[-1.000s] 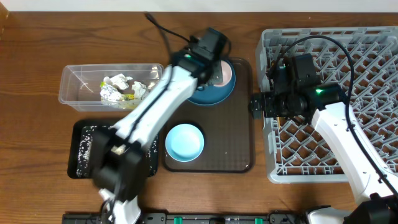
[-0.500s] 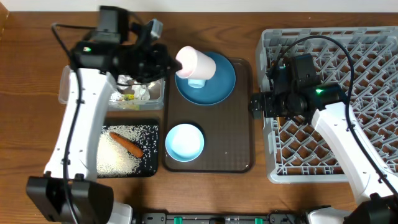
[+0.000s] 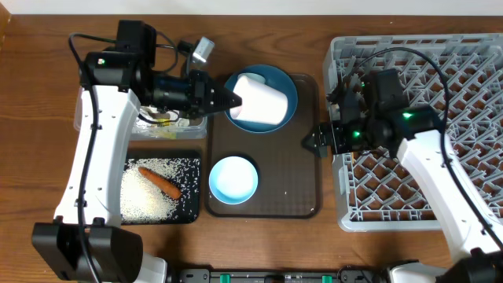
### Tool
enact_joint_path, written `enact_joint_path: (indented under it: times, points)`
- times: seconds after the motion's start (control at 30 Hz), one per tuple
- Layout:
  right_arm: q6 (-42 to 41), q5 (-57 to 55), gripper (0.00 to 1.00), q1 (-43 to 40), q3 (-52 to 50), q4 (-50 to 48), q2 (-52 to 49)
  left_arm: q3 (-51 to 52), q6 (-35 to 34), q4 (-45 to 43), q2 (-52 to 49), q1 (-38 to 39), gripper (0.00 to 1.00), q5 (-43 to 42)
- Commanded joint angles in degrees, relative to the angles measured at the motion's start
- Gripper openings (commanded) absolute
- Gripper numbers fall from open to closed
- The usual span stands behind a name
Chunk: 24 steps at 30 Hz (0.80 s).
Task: Sort waste into correct bins and load items into the dishwasher rack
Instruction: 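Lift the pink cup and carry it right toward the right gripper, then close the right gripper around the cup's base next to the left gripper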
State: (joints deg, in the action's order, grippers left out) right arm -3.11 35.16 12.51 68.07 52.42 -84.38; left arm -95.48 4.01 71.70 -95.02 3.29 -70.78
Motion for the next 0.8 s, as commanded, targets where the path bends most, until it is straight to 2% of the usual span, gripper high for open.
enact_joint_path:
  times: [0.0,0.1,0.27,0.47,0.77]
  points:
    - [13.0,29.5,0.96,-4.0,0.1,0.3,4.9,-0.3,3.9,0.7,-0.2,0.0,0.06,-2.3]
    - [17.6,41.7,0.99,-8.9,0.1,1.5,8.5,-0.3,3.9,0.7,-0.2,0.0,0.06,-2.3]
    - [19.7,41.7,0.99,-13.7,0.1,3.0,12.5,-0.3,4.7,1.6,-0.2,0.4,0.06,-4.8]
    - [26.4,49.7,0.99,-12.9,0.1,3.6,13.0,-0.3,5.9,1.6,-0.2,3.9,0.06,-6.6]
    - [28.9,50.0,0.99,-12.0,0.0,3.6,13.0,-0.3,5.9,1.5,-0.2,9.6,0.06,-6.8]
